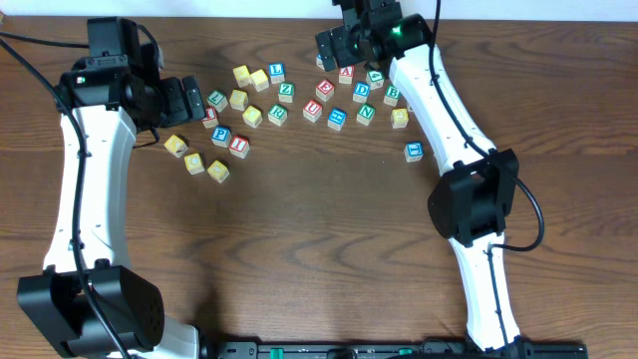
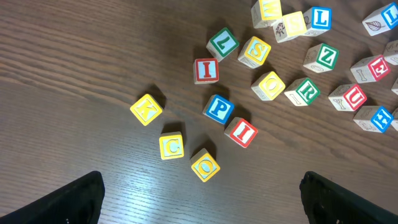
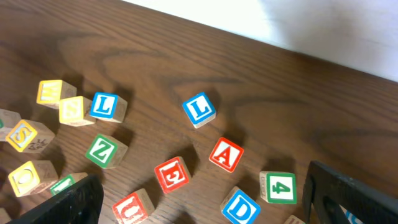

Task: Spell out AI2
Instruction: 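Move the right gripper over the red A block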

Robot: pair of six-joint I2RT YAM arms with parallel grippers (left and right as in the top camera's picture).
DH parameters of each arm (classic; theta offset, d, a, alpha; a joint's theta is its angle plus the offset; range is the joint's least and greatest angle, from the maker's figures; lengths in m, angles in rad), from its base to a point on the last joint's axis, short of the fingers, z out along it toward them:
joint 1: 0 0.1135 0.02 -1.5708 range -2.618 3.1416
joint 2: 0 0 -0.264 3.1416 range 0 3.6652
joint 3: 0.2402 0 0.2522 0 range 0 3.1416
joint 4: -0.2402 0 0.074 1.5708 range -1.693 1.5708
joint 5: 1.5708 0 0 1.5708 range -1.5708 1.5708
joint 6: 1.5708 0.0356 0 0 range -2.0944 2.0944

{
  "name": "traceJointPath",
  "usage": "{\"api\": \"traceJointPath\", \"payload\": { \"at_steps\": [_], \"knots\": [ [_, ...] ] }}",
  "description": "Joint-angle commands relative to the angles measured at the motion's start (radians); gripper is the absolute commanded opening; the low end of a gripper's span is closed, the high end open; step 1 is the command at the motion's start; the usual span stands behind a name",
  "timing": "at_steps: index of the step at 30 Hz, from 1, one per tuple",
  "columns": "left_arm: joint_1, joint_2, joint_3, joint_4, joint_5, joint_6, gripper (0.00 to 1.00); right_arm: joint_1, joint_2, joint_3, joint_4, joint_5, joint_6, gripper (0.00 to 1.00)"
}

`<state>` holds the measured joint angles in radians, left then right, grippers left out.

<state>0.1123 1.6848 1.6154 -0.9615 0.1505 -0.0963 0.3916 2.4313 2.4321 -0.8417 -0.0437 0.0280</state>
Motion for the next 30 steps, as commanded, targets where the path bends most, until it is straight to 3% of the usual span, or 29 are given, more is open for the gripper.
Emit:
{"api": "traceJointPath", "payload": {
  "at_steps": [1, 4, 7, 14, 30],
  "knots": [
    [0.001, -0.002, 0.023, -0.002, -0.009, 0.016, 0.99, 0.008, 0.001, 0.027, 0.000, 0.035, -0.021, 0.99],
    [0.001, -0.002, 0.023, -0.005, -0.009, 0.016, 0.99, 0.009, 0.003, 0.026, 0.002, -0.016, -0.022, 0.99],
    [0.001, -0.002, 0.023, -0.011, -0.005, 0.012, 0.99, 0.009, 0.030, 0.024, 0.032, 0.001, -0.016, 0.85],
    [0.001, -0.002, 0.023, -0.017, -0.005, 0.013, 0.99, 0.012, 0.143, 0.024, 0.104, 0.067, 0.035, 0.73],
    [0.002, -0.002, 0.023, -0.017, -0.006, 0.013, 0.99, 0.016, 0.254, 0.024, 0.214, 0.196, 0.159, 0.65]
  ]
}}
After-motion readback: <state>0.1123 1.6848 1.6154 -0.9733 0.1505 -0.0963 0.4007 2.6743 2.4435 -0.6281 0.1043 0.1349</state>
